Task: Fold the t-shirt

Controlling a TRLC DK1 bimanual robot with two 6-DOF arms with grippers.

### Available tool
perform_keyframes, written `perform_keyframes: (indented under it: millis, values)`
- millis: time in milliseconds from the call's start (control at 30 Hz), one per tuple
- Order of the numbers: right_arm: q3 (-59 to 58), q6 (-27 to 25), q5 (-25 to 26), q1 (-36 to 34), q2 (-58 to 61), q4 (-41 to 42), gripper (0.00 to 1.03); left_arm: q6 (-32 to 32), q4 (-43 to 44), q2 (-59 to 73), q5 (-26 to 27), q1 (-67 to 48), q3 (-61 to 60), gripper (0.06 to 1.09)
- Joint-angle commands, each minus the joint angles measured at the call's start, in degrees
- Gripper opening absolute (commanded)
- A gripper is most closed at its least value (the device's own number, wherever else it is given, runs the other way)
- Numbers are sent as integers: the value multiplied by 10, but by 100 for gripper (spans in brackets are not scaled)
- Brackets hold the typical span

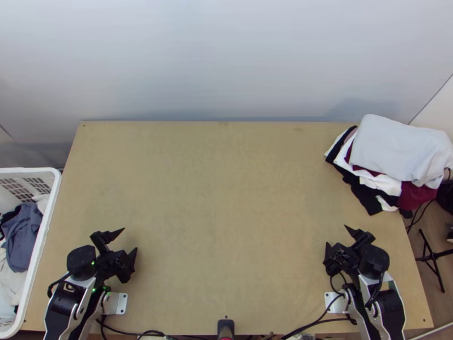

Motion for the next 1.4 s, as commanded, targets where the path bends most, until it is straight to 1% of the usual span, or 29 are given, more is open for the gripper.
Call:
perform_keyframes:
  millis: [0,33,67,233,267,300,333,367,400,500,533,567,600,667,733,767,800,867,900,933,1033,1100,1267,1367]
  values:
    - [0,1,-9,19,0,3,99,7,6,0,16,-25,-3,105]
    - [-1,5,-21,28,0,5,99,6,6,0,18,-27,-3,105]
    - [-2,13,-29,55,2,7,99,7,5,0,20,-32,-3,105]
    - [-1,18,-29,137,1,7,99,7,5,0,20,-37,-3,105]
    - [-1,13,-26,142,1,6,99,9,6,0,27,-41,-3,105]
    - [-1,-10,-27,139,0,6,99,14,4,0,35,-50,-2,105]
    - [-1,-40,-29,141,1,7,99,56,4,-1,38,-69,-2,105]
    - [-2,-53,-32,146,2,7,99,85,10,-1,36,-86,-1,105]
    - [-1,-53,-32,149,0,8,99,68,45,-2,21,-86,-2,105]
    - [0,-2,-21,136,-1,7,99,-43,188,-2,-19,-41,-3,105]
    - [0,11,-18,122,-1,12,99,-97,240,-2,-41,-22,-5,105]
    - [0,21,-15,103,-1,29,99,-168,289,-2,-75,-2,-8,105]
    - [-1,36,-14,81,-1,53,99,-210,321,-1,-92,15,-12,105]
    - [-5,61,-1,24,-2,124,99,-227,322,0,-99,32,-14,105]
    - [-9,70,15,-31,-1,220,99,-235,324,-1,-100,38,-12,105]
    - [-8,71,17,-55,-2,255,99,-240,332,-1,-106,39,-11,105]
    - [-4,76,17,-66,-1,268,99,-247,347,-1,-113,39,-11,105]
    - [8,92,21,-66,-1,268,99,-257,371,-1,-128,43,-11,105]
    - [14,113,29,-67,-1,261,99,-262,380,-1,-130,43,-9,105]
    - [22,125,29,-64,-1,239,99,-273,383,-1,-137,46,-7,105]
    - [51,184,29,-60,-1,195,99,-289,373,-1,-152,49,1,105]
    - [64,205,35,-63,0,177,99,-296,359,-1,-154,50,11,105]
    - [87,264,49,-77,8,162,99,-365,357,0,-185,51,22,105]
    - [116,317,49,-85,52,161,99,-377,362,1,-189,52,20,105]
